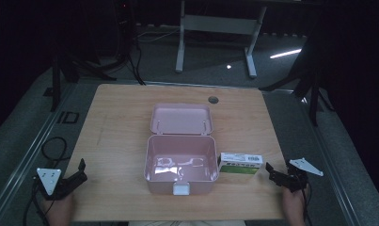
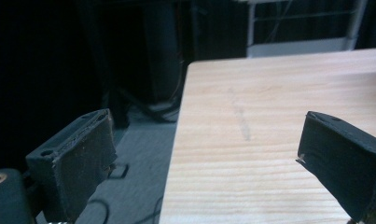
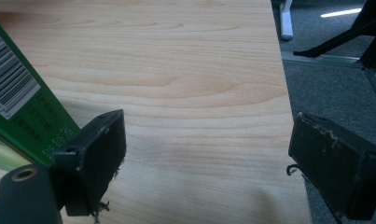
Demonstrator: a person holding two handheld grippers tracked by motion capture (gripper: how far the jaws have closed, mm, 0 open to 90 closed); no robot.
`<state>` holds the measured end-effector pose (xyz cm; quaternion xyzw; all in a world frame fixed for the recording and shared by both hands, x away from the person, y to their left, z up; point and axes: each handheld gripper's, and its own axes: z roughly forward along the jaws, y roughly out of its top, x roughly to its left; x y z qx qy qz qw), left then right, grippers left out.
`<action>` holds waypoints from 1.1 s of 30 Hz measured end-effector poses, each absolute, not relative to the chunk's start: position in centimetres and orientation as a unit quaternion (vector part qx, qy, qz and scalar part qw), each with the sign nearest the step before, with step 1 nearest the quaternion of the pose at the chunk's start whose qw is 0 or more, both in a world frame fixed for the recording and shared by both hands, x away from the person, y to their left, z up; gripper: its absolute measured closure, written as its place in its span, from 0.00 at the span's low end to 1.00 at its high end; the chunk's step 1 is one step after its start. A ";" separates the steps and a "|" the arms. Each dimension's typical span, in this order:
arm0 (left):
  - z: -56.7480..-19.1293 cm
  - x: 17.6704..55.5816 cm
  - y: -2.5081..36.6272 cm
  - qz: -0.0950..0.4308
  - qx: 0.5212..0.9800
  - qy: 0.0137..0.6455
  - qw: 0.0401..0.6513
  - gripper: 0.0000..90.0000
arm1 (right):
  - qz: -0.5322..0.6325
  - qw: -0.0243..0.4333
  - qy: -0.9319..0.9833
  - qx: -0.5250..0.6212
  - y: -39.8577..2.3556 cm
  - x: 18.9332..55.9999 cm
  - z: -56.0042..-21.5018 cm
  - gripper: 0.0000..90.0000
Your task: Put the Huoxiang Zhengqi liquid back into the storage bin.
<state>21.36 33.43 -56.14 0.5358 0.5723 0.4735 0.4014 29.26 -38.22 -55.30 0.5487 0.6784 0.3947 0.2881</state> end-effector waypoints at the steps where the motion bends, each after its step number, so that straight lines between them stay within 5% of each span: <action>1: -56.0 21.2 33.4 0.484 0.529 0.569 0.402 0.04 | 0.394 0.286 0.679 0.549 -38.3 29.4 -55.3 0.12; 23: -56.2 20.9 33.9 0.487 0.516 0.560 0.428 0.05 | 0.367 0.207 0.783 0.459 -38.0 29.8 -55.0 0.12; 33: -56.2 21.2 33.7 0.476 0.543 0.556 0.412 0.04 | 0.279 0.118 0.873 0.383 -37.9 29.8 -53.0 0.12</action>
